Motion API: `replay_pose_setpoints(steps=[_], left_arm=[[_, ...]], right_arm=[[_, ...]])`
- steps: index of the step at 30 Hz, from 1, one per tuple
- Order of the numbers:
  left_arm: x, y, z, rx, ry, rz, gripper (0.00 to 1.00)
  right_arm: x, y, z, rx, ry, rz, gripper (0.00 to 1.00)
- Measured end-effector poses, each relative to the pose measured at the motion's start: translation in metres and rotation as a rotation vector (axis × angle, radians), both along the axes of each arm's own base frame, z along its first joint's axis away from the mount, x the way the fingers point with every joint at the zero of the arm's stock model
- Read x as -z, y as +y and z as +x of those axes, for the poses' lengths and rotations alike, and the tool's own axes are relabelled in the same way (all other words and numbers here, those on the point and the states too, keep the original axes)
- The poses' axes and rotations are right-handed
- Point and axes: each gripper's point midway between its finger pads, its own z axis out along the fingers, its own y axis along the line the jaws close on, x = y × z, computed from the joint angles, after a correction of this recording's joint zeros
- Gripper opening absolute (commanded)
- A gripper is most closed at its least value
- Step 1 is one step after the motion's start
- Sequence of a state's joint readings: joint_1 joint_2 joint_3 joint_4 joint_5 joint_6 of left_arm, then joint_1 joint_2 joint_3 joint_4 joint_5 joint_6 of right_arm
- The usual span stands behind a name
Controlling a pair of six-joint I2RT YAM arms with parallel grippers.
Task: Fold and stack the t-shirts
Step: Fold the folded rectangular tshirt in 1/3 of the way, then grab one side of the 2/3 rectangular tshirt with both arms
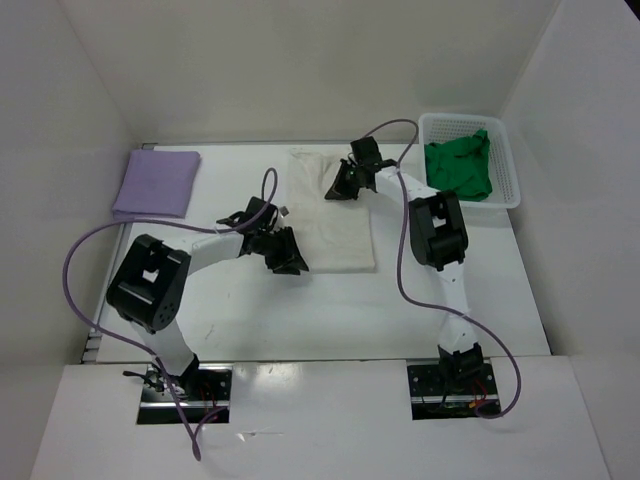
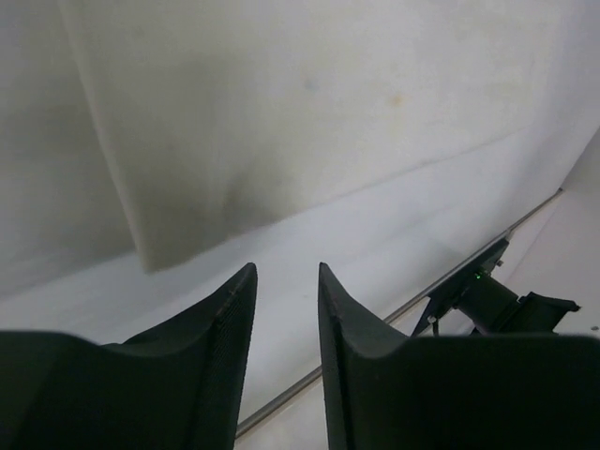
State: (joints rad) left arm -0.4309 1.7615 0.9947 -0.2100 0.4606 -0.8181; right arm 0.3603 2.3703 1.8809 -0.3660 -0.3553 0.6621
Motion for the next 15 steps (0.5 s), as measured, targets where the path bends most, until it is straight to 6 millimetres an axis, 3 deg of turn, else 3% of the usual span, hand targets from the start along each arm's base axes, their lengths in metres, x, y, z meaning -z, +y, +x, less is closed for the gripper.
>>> replay_pose_setpoints(steps=[3,5,7,9,15], left_arm=[[-0.023,0.001,0.002,-0.005,-0.052,-0.017,0.44],[-0.038,0.005,0.006,-0.020,-0.091,-0.031,0.46],[-0.046,0.013,0.014,-0.048,-0.112,-0.038,0.46],[-0.045,0.025,0.023,-0.086,-0.115,-0.039,0.48],[-0.011,0.049,0.025,-0.145,-0.021,-0.012,0.59]], right_arm=[[-0.007,-0.013,0.011,0.028,-0.018,0.007,0.04],[-0.008,-0.018,0.002,0.031,-0.007,0.003,0.14],[-0.012,-0.024,-0.018,0.034,0.006,0.006,0.26],[-0.022,-0.036,-0.049,0.057,0.035,0.004,0.26],[-0.074,-0.071,-0.129,0.165,-0.018,0.054,0.56]])
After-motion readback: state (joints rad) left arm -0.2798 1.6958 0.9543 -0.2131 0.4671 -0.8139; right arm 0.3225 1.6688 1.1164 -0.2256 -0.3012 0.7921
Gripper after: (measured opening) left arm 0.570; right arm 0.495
